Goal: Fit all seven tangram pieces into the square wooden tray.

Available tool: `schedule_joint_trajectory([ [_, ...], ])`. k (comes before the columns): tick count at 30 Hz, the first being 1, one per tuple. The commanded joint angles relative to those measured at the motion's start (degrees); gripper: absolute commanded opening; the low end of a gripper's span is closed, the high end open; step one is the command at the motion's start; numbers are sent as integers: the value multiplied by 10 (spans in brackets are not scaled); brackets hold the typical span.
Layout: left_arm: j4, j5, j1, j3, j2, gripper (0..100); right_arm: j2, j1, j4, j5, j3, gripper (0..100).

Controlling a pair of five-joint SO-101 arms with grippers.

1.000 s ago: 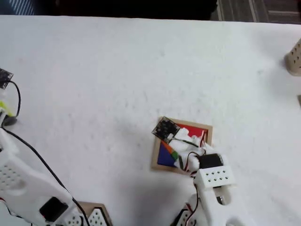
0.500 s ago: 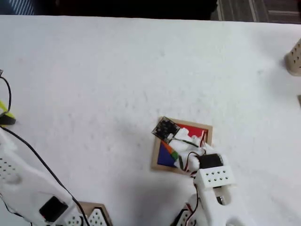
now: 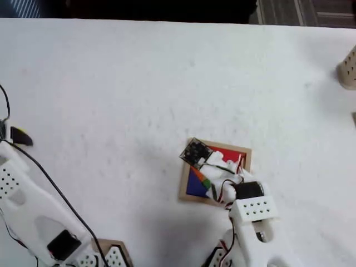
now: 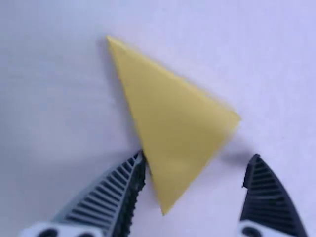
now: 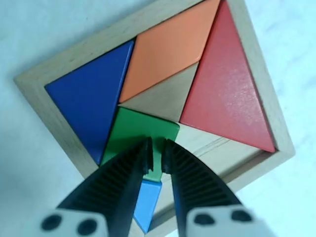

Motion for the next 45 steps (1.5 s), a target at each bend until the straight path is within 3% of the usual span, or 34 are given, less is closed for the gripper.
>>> schedule_joint_trajectory([
  [1, 45, 107, 23, -120, 15, 335, 2, -2, 9, 4, -1, 46],
  [5, 84, 239, 13, -219, 41, 335, 2, -3, 9, 5, -1, 47],
  [10, 88, 315, 4, -236, 66, 335, 2, -3, 9, 5, -1, 47],
  [15, 91, 325, 2, -187, 78, 331, 2, -5, 9, 5, -1, 48],
  [20, 91, 325, 3, -76, 19, 260, 2, -18, 9, 5, -1, 46],
  [28, 63, 325, 20, 156, -132, 318, 2, -18, 9, 5, -1, 46],
  [35, -42, 351, 17, 151, -145, 333, 2, -18, 10, 6, -1, 47],
  [39, -21, 361, 20, 128, -142, 417, 2, -18, 10, 6, -1, 47],
  [45, -35, 338, 24, 115, -139, 415, 2, -18, 10, 6, -1, 48],
])
